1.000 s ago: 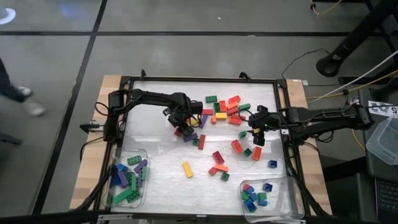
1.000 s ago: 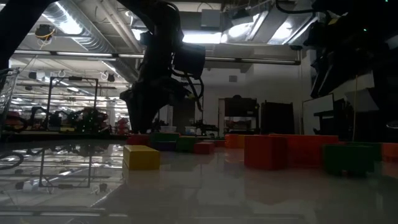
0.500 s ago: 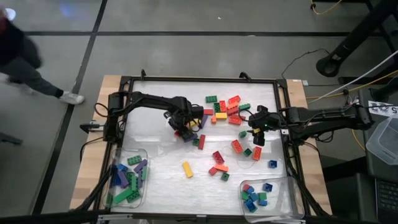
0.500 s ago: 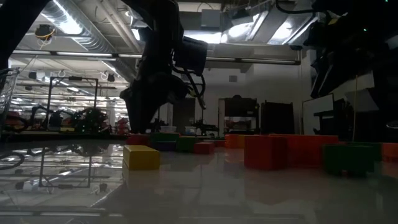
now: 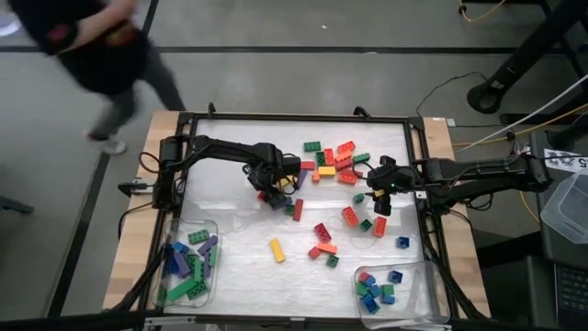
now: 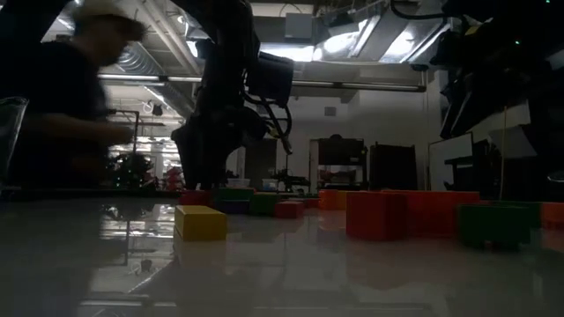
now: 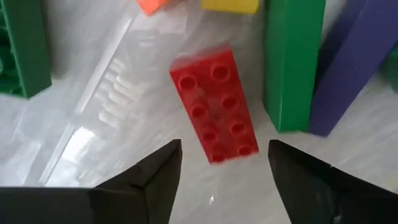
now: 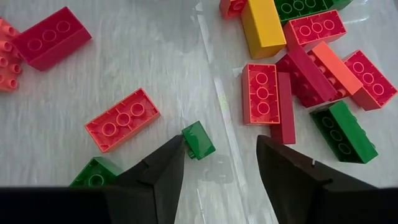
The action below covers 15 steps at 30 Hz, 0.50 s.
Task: Sort blocks by size
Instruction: Put the large red game piece into the left transparent bin
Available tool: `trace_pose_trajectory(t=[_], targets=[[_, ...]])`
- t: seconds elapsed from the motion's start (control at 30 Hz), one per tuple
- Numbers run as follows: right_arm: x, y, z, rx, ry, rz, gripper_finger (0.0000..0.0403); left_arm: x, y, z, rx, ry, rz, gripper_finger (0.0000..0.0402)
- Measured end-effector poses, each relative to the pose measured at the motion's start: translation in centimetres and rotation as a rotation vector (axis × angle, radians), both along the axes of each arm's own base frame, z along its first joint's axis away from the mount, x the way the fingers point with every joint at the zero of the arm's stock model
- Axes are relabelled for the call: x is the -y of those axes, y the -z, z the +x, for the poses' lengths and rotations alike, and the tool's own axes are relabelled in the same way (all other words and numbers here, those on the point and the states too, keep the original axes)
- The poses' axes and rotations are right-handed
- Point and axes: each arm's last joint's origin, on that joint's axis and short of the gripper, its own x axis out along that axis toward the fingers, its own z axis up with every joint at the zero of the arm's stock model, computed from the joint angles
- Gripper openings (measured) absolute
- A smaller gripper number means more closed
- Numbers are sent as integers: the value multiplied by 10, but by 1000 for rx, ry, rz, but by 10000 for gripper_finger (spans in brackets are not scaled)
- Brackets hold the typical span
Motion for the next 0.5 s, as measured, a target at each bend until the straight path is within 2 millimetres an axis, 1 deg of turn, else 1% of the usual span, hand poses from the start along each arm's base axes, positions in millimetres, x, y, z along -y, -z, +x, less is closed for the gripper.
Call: trace_pose_trajectory(t=[0.13, 0.23, 0.3, 0.4, 0.5], targets=[[0, 0, 0, 0, 0, 0, 200, 0, 12, -3, 10, -4, 7, 240], [0, 0, 0, -1, 0, 0, 200, 1, 21, -6, 21, -5, 9, 241], [0, 0, 0, 1, 8, 5, 200, 0, 24, -8, 12, -7, 9, 239], [0, 0, 0, 11, 60, 38, 200, 0, 26, -11, 3, 6, 6, 224], [0, 1, 1, 16, 101, 63, 200, 0, 27, -12, -1, 51, 1, 189]])
